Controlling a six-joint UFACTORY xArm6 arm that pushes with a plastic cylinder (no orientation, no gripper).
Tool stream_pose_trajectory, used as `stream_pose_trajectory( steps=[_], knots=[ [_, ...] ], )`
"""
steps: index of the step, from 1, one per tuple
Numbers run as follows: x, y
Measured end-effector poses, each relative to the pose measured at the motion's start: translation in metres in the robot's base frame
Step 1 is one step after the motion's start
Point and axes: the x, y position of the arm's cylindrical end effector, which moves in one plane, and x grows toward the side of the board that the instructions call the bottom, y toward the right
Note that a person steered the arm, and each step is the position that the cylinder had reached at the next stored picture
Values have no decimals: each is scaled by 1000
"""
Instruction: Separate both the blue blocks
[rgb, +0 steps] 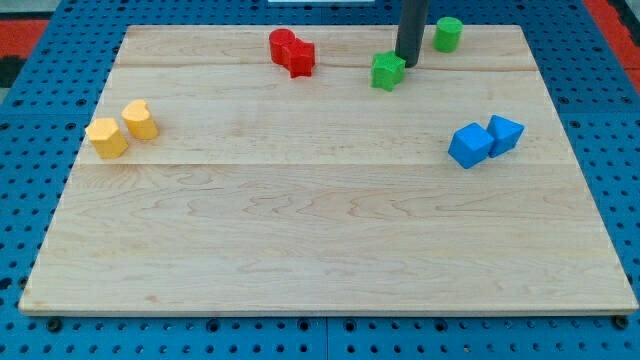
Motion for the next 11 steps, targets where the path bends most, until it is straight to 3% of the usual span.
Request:
stream_pose_trajectory(
  steps=[2, 4, 5, 7, 8, 9, 10, 11],
  knots=[
    [21, 67],
    [123, 141],
    [127, 139],
    [113, 39],
    [113, 85],
    [100, 168],
    [156, 182],
    [166, 101]
  ],
)
